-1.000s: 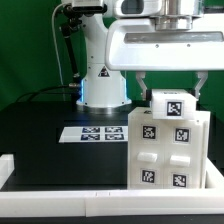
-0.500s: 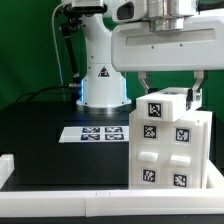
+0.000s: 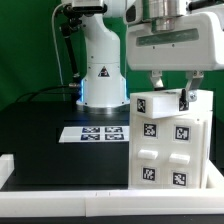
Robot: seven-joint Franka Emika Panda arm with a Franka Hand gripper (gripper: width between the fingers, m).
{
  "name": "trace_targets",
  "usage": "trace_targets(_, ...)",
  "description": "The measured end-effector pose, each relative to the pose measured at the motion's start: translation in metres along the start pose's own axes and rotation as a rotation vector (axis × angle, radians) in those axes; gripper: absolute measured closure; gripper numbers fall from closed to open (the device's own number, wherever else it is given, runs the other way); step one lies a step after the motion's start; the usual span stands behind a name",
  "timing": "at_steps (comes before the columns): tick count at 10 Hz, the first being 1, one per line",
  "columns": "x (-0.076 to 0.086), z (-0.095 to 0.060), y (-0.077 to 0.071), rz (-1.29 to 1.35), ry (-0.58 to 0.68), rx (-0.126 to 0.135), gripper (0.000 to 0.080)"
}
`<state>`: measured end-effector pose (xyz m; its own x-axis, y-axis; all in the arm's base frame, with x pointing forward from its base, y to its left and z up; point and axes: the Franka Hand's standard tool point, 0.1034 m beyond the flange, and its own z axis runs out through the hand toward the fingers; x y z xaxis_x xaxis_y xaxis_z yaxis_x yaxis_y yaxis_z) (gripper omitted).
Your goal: Assemble cabinet
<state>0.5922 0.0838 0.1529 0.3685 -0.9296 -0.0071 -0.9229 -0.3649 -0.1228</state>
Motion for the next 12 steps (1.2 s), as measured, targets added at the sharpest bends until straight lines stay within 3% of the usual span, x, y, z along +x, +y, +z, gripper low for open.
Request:
trace_targets(4,-0.001,0.001,-0.001,0.315,-0.013,-0.008,0.0239)
trace_targets(7,-0.001,-0.001,-0.002,0.293,-0.015,-0.003,0.0239)
trace_targets(8,-0.001,-0.009,-0.004,0.277,-0.031,0.014,0.0039)
trace_targets(10,-0.001,-0.025,-0.009,0.264,-0.052,0.041,0.0008)
trace_targets(12,-0.003,-0.027,-0.011,0.229,-0.059,0.044,0.0001)
